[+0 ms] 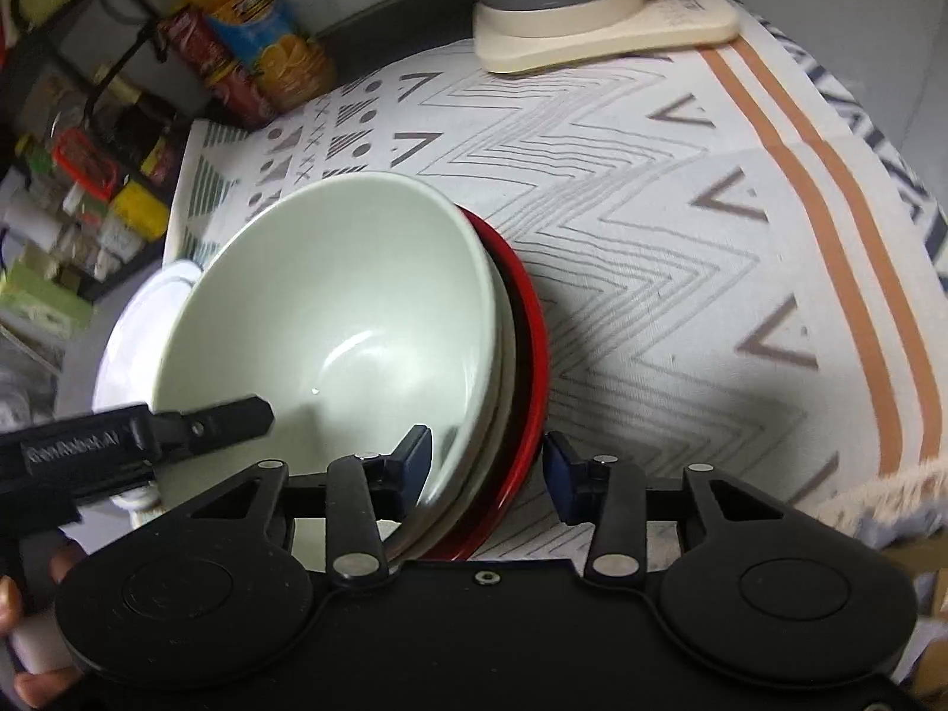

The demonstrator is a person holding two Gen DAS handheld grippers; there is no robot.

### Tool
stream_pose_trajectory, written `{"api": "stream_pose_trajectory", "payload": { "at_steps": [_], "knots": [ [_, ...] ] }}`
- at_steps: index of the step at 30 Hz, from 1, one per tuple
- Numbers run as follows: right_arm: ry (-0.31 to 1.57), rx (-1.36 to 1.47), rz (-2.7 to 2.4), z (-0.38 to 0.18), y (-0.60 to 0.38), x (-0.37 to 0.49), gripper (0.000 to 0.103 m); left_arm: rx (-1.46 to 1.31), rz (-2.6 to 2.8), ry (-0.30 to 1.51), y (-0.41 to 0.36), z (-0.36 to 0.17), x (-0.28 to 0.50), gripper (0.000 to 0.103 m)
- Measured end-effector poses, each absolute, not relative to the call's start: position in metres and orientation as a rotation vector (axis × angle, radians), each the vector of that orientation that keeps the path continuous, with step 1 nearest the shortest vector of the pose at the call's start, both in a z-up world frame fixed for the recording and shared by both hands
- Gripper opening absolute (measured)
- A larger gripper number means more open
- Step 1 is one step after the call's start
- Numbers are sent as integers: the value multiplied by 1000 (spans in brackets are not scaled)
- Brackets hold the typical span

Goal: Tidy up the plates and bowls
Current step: 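Close the left gripper on the red bowl stack rim while the right gripper also grips it, then carry the bowl stack with both grippers and lower it onto the plate stack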

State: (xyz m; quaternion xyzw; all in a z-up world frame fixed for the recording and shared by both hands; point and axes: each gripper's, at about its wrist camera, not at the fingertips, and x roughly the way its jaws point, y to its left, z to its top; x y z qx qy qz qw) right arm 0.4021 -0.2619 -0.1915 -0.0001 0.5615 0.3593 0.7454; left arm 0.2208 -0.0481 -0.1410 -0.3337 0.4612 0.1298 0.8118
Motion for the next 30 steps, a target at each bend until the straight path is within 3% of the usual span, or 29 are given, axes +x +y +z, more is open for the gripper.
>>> {"api": "stream_pose_trajectory", "payload": {
  "at_steps": [11,30],
  "knots": [
    [1194,-22,823,-193,-259,416,31,-733,335,988,-51,-153,225,33],
    [1057,42,908,-126,-225,418,30,-681,359,891,-18,-99,209,33]
  ]
}}
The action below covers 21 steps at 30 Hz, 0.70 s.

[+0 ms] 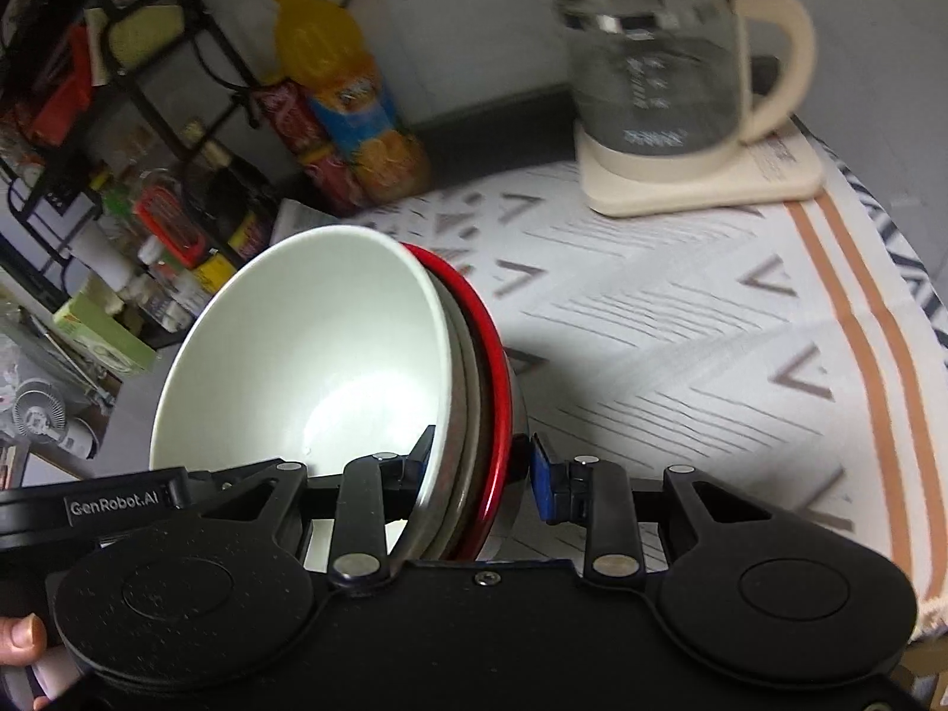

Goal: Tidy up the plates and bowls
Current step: 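Carry the bowl stack with both grippers and lower it onto the plate stack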

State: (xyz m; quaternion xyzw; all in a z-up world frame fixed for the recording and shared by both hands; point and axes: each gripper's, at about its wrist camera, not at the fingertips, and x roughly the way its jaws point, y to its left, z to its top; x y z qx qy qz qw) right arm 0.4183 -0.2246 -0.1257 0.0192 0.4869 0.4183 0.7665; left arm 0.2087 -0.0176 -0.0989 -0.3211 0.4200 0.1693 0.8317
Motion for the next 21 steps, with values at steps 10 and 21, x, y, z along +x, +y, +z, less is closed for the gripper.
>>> {"api": "stream_pose_trajectory", "payload": {
  "at_steps": [10,21],
  "knots": [
    [1061,29,972,-116,-172,395,30,-714,423,860,34,-86,178,33],
    [1092,3,1003,-120,-120,364,30,-730,465,870,85,-93,152,33]
  ]
}}
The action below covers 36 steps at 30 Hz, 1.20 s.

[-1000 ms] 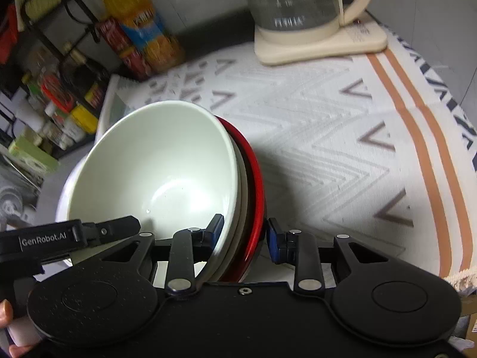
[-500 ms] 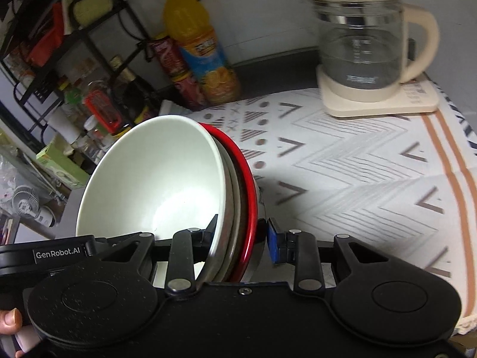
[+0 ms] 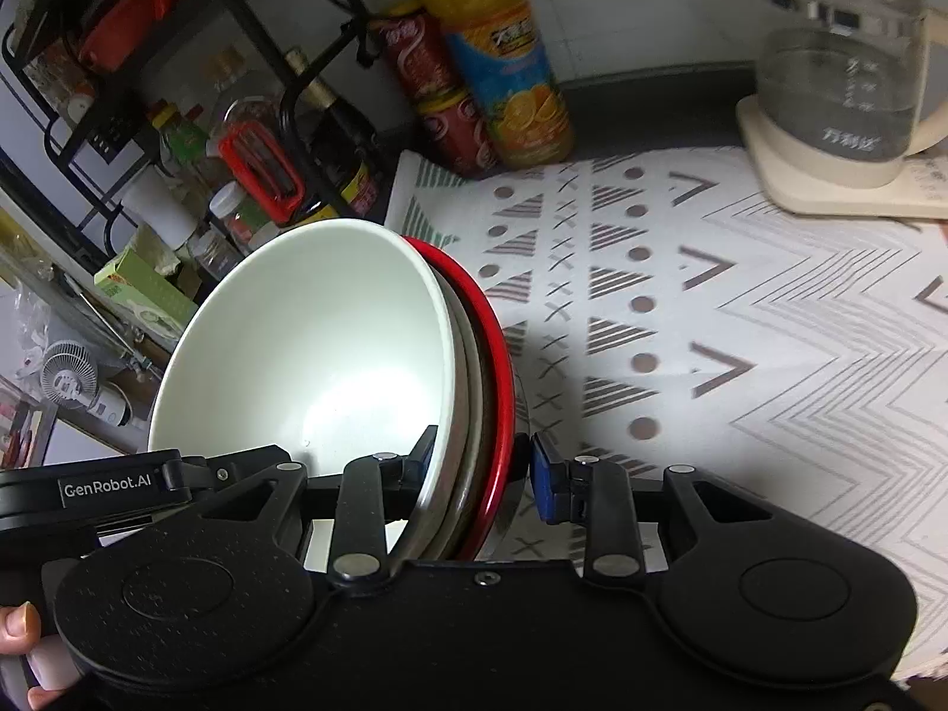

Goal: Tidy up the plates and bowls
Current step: 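Carry the bowl stack with both grippers and lower it onto the plate stack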

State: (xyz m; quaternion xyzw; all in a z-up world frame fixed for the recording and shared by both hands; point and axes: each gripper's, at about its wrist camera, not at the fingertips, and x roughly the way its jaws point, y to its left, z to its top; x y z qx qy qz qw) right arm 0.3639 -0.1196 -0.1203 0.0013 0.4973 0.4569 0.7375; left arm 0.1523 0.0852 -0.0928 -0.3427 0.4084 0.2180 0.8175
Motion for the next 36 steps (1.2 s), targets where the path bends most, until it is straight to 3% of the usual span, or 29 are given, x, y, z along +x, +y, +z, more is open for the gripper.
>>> {"api": "stream_pose_trajectory", "payload": {
  "at_steps": [28,36],
  "knots": [
    [1165,17,853,-144,-70,322,30,-686,337,962,148,-121,144,33],
    [1139,70,780,-140,-72,318,32,-592,269,993,147,-115,150,37]
  ]
}}
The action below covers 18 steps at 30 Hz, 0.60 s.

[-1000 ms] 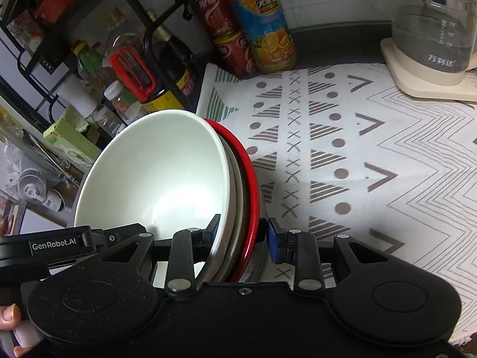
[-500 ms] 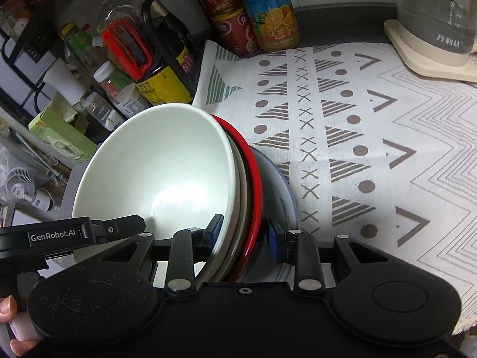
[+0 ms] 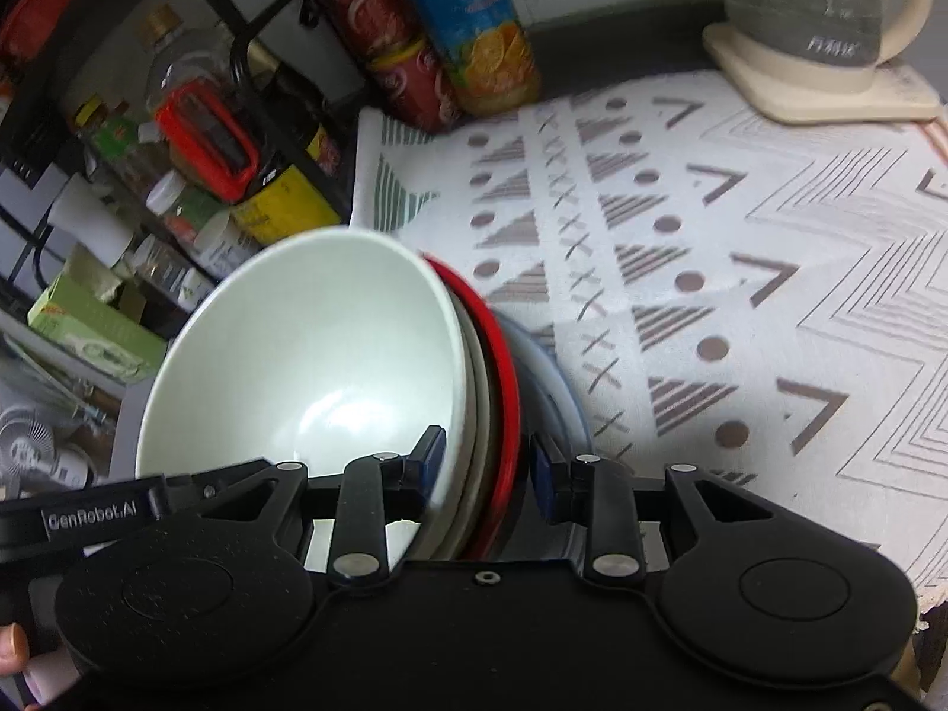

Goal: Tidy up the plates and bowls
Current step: 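Carry the bowl stack with both grippers and lower it onto the plate stack, then open both grippers and release the bowl stack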

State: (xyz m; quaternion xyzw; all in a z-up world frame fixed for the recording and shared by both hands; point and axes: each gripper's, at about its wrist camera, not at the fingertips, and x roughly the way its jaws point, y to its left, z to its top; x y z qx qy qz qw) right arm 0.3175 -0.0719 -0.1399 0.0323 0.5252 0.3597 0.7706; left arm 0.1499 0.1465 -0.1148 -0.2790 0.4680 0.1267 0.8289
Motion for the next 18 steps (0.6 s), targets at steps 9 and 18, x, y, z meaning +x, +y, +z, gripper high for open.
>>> {"api": "stream_pose_trajectory", "payload": {
  "at_steps": [9,18],
  "knots": [
    [1033,103,767,-108,-93,315,55,-508,287,944,143,-89,152,55],
    [885,126,688,-76,-141,310,91,-408,322,882,131,-61,153,82]
  ]
}}
